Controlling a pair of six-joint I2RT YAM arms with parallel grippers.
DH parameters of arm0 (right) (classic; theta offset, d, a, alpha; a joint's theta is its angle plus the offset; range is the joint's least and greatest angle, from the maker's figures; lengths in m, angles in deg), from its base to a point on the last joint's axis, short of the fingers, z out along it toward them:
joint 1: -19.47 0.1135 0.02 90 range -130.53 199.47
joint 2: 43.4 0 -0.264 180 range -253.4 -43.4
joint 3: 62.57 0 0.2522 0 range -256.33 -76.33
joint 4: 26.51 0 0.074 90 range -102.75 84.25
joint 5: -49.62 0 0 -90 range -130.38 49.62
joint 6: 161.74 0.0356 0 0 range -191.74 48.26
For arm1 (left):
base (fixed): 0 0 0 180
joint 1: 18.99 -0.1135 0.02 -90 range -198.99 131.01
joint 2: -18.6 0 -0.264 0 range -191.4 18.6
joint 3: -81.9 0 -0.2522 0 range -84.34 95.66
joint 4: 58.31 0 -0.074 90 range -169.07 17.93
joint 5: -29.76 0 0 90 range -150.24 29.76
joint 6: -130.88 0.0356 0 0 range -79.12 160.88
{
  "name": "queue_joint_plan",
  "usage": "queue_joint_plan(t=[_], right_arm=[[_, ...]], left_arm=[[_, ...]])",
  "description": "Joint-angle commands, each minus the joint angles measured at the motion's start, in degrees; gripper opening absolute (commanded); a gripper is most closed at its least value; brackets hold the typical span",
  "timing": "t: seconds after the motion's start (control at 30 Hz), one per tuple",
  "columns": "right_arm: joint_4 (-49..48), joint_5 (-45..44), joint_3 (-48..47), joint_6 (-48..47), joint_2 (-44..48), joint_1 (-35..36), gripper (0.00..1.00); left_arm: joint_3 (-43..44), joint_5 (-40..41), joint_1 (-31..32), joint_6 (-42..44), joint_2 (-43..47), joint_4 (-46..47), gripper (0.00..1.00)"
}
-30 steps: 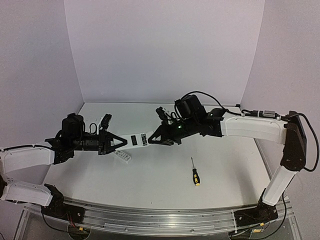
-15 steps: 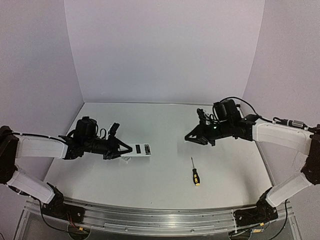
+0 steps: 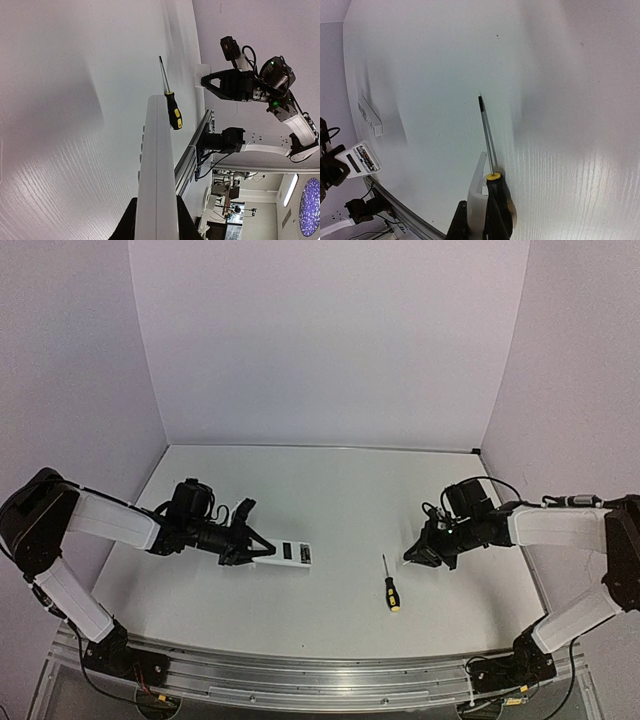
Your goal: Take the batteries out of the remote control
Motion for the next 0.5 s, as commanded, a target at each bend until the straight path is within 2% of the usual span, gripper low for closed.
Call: queue_joint_plan(t=[0.0,0.13,0.27,0.47], right_arm=[[-8.66,1.58,3.1,1.97,-4.73,-1.48,0.0],[-15.74,4.33,7.16,5.36,-7.61,-2.55,0.01],[-16.53,3.39,9.76,6.3,-7.03,-2.74,0.05],[-15.62,0.48,14.7,7.85,-2.37,-3.26,0.16]], left_arm=[[3.67,-4.52,0.37,0.22,-3.46,4.8,0.0],[4.29,-5.76,0.55,0.13,-5.89,5.22,0.0],[4.91,-6.44,1.03,0.58,-7.55,5.15,0.0],[7.25,-7.64,1.53,2.16,-10.05,3.47,0.0]])
